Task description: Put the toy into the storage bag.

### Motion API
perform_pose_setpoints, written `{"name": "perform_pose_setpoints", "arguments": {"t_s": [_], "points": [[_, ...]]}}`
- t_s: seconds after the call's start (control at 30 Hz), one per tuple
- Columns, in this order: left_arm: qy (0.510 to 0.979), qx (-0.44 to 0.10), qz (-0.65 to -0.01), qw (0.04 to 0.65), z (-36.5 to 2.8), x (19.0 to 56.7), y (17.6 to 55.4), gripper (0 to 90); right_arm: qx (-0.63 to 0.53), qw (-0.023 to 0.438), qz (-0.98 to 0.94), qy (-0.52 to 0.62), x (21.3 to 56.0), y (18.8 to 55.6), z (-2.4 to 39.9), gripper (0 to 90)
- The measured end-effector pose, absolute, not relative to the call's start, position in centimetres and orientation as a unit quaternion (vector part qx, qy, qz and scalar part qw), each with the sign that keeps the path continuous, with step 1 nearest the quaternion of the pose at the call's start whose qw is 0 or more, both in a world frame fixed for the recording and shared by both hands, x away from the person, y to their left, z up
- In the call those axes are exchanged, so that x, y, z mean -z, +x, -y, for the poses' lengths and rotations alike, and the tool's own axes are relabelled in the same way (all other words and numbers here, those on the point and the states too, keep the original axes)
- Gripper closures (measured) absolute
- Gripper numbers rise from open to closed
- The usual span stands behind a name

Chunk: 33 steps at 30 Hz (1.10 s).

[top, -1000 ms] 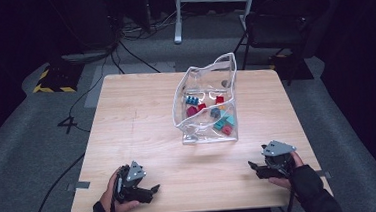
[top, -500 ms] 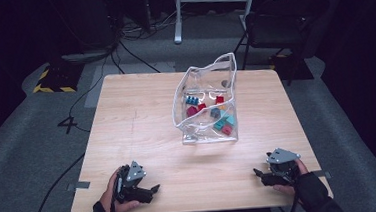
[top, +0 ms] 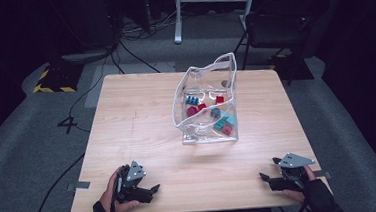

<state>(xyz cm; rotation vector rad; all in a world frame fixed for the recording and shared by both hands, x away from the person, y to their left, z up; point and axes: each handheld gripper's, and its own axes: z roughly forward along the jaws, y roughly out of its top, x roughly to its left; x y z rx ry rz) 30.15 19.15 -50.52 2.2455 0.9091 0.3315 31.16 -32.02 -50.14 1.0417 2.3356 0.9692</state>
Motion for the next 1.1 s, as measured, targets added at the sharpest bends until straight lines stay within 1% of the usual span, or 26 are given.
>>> {"name": "perform_pose_setpoints", "arguments": {"t_s": [0.07,0.13,0.33,1.1], "points": [[0.863,-0.128,-0.35,0.341,-19.1,50.5,30.2,10.1,-0.352,0.197,-0.831,0.384,50.3,31.2,32.8,17.7],[0.863,-0.129,-0.35,0.34,-19.2,50.5,30.2,10.1,-0.361,0.185,-0.819,0.405,50.6,31.1,33.8,16.9],[0.863,-0.13,-0.352,0.337,-19.2,50.5,30.2,10.1,-0.358,0.193,-0.809,0.425,50.6,31.0,35.3,16.8],[0.863,-0.129,-0.353,0.338,-19.2,50.5,30.2,9.9,-0.353,0.199,-0.801,0.441,50.6,30.9,35.6,16.4]]}}
